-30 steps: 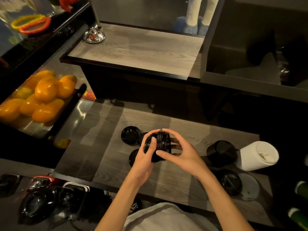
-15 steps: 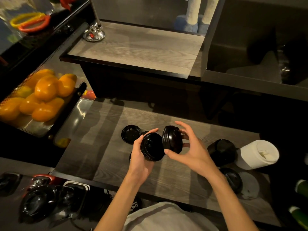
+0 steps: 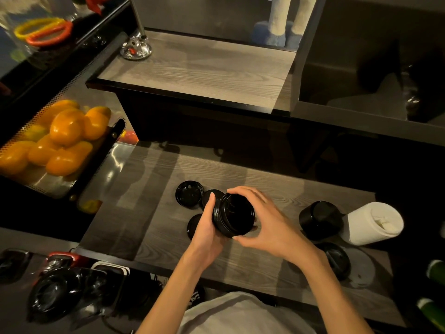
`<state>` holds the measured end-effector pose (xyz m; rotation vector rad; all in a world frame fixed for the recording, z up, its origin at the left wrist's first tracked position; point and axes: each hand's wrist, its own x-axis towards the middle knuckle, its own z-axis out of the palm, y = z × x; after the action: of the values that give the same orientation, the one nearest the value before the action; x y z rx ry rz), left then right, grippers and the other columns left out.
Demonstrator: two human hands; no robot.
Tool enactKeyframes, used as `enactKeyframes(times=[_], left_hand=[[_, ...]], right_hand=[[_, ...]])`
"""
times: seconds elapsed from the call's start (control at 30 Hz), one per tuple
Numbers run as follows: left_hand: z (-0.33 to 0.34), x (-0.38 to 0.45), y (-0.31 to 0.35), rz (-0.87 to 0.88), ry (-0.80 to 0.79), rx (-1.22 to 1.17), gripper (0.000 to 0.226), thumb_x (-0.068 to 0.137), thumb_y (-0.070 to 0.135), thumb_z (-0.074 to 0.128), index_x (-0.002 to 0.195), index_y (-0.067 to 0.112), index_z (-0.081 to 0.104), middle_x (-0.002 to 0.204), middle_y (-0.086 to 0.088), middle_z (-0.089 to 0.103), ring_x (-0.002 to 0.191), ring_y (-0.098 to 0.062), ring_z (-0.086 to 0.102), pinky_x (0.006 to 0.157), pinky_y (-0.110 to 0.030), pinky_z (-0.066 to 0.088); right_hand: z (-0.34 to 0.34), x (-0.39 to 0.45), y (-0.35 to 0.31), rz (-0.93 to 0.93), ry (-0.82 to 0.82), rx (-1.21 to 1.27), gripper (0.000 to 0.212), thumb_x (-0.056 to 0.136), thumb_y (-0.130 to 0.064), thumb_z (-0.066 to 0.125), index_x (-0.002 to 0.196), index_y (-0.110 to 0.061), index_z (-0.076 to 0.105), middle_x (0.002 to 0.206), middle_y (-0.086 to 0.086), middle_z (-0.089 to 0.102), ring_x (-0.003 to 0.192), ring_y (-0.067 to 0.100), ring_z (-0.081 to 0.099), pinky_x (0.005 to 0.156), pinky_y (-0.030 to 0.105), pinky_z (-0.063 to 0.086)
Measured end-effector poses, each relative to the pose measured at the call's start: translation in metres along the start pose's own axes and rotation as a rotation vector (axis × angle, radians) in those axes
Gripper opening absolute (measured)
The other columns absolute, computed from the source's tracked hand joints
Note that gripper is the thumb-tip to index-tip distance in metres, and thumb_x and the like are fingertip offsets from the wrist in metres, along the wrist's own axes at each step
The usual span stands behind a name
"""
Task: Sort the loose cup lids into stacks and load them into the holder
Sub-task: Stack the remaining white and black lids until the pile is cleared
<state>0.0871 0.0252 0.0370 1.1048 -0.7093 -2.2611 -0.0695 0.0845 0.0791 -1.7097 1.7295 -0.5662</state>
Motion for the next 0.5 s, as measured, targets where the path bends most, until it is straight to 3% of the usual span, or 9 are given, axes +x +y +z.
enactKeyframes(times=[0.13,0.27,0.37,0.5], left_hand=[[0.004,-0.001,-0.001,-0.013,-0.017,0.005,0.06,0.103,0.056,0.029,0.127,0.016,0.066,0.125,-0.012,0.072,0.118,-0.023,0.068,0.098,-0.04,0.051],[0.011,-0.001,-0.002,0.004,-0.038,0.005,0.062,0.105,0.056,0.025,0.125,0.015,0.066,0.122,-0.011,0.074,0.114,-0.021,0.07,0.088,-0.034,0.056],[0.019,-0.001,-0.003,0.022,-0.07,0.029,0.063,0.105,0.056,0.022,0.124,0.015,0.066,0.121,-0.01,0.074,0.111,-0.021,0.072,0.081,-0.03,0.06],[0.033,0.004,-0.009,0.018,-0.14,0.091,0.058,0.105,0.054,0.024,0.127,0.019,0.065,0.124,-0.006,0.073,0.116,-0.017,0.069,0.085,-0.027,0.058]], right_hand=[[-0.002,0.0,0.002,0.008,-0.017,-0.014,0.089,0.08,-0.031,0.085,0.151,-0.045,0.033,0.149,-0.031,0.032,0.141,-0.008,0.026,0.111,0.015,0.027],[-0.001,-0.002,0.005,0.04,0.004,0.007,0.091,0.08,-0.036,0.086,0.152,-0.046,0.032,0.151,-0.03,0.032,0.141,-0.007,0.029,0.109,0.014,0.03],[-0.001,-0.006,0.007,0.063,0.046,0.025,0.092,0.079,-0.036,0.087,0.152,-0.046,0.031,0.152,-0.027,0.034,0.142,-0.004,0.032,0.116,0.025,0.034],[-0.004,-0.021,0.016,0.096,0.119,0.077,0.09,0.081,-0.036,0.085,0.15,-0.054,0.03,0.152,-0.024,0.033,0.141,0.001,0.036,0.112,0.026,0.04]])
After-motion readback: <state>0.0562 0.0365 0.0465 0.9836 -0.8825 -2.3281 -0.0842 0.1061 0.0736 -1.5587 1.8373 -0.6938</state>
